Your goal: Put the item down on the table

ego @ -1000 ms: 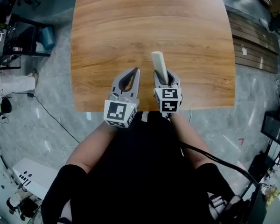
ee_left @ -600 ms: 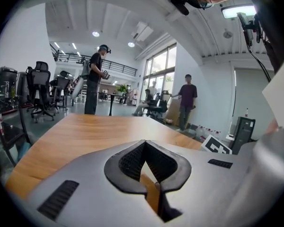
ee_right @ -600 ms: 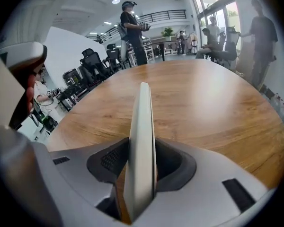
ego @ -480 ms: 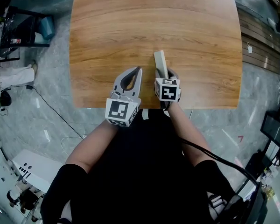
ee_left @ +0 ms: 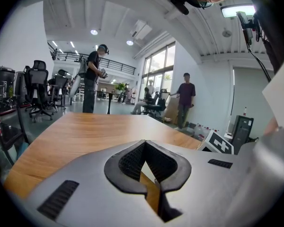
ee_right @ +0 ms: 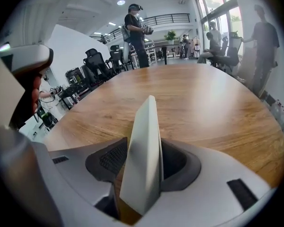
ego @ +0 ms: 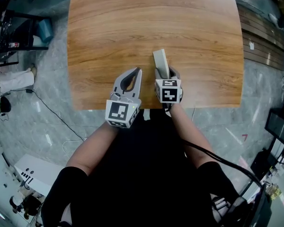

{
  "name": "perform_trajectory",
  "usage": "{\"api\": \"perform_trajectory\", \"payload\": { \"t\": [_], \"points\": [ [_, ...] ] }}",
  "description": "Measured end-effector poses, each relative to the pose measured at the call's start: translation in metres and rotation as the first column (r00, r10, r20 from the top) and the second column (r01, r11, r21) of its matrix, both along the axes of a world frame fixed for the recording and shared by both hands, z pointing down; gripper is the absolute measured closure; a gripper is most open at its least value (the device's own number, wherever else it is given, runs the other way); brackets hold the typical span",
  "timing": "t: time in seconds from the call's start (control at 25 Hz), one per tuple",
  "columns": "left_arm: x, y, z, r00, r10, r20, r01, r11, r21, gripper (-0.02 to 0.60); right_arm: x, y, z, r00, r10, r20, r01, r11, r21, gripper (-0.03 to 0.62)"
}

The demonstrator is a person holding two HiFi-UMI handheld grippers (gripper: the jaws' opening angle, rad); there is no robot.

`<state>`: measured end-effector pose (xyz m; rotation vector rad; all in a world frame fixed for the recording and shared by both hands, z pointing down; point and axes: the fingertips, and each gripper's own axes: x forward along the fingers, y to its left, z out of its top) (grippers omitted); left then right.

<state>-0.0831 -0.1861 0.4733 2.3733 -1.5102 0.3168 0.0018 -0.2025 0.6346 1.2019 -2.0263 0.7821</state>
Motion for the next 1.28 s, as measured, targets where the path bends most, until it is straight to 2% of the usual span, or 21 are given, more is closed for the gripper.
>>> {"api": "perform_trajectory", "payload": {
  "t": [0.32,0.52,0.6,0.72,0.8,1.2,1.28],
  "points": [
    [0.014,0.003,-0.011,1.0,0.029,0.007,-0.029,0.999,0.023,0.578,0.029,-0.01,-0.038,0.999,0.03,-0.042,-0.023,0.988,0.15,0.425],
    [0.026,0.005,-0.025,0.999,0.048,0.006,-0.049,0.997,0.056,0.578,0.037,-0.011,-0.084,0.999,0.034,-0.002,-0.033,0.965,0.262,0.425],
    [0.028,0.006,-0.034,0.999,0.051,0.003,-0.051,0.996,0.073,0.578,0.037,-0.009,-0.114,0.999,0.027,0.019,-0.032,0.948,0.318,0.445],
    [0.03,0.006,-0.049,0.999,0.051,-0.005,-0.05,0.993,0.103,0.578,0.037,-0.004,-0.16,0.999,0.024,0.045,-0.04,0.916,0.399,0.531],
    [0.031,0.005,-0.059,0.999,0.052,-0.011,-0.05,0.991,0.126,0.578,0.038,0.0,-0.186,0.998,0.018,0.064,-0.045,0.896,0.441,0.562],
    [0.038,0.011,-0.115,0.996,0.075,-0.049,-0.061,0.971,0.232,0.578,0.032,0.031,-0.301,0.977,-0.077,0.2,-0.069,0.769,0.636,0.581],
    [0.04,0.011,-0.123,0.995,0.08,-0.053,-0.064,0.966,0.251,0.578,0.031,0.034,-0.31,0.974,-0.086,0.21,-0.074,0.753,0.654,0.582]
  ]
}}
